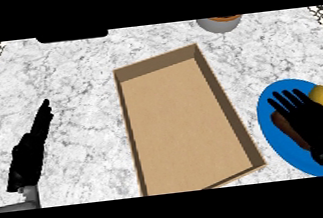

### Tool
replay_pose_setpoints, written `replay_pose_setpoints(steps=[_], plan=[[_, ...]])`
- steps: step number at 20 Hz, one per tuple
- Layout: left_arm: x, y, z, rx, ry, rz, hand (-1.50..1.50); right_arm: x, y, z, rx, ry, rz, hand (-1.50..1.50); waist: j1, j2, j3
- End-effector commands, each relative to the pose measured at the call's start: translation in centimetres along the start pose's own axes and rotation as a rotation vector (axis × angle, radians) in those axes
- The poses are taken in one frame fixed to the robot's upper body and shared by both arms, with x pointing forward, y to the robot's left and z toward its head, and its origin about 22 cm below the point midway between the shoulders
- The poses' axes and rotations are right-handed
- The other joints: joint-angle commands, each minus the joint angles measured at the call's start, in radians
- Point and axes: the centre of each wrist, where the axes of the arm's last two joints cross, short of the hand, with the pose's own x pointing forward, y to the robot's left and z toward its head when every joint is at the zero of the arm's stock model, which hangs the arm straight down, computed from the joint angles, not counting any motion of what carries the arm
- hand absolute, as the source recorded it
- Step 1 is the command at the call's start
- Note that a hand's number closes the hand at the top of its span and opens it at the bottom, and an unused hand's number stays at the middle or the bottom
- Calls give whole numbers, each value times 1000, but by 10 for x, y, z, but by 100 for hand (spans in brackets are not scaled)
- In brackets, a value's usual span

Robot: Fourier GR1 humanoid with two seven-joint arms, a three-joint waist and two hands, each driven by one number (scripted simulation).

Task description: Pick the sweet potato from the plate and place it in the cardboard box

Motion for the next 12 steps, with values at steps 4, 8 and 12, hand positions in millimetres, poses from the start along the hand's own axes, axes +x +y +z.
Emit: replay_pose_setpoints(steps=[4, 8, 12], plan=[[2, 4, 4, 20, 16, -14, 0, 13, 28, 9, 23, 6, 50, -150, -1, -1, 0], [-3, 21, 15, -13, -6, -10, 0, 17, 20, -10, 73, -6, -6, 150, 3, -1, 0], [13, 8, 2, 1, -8, -6, 0, 5, 16, 5, -50, -38, 58, 150, -2, -1, 0]])
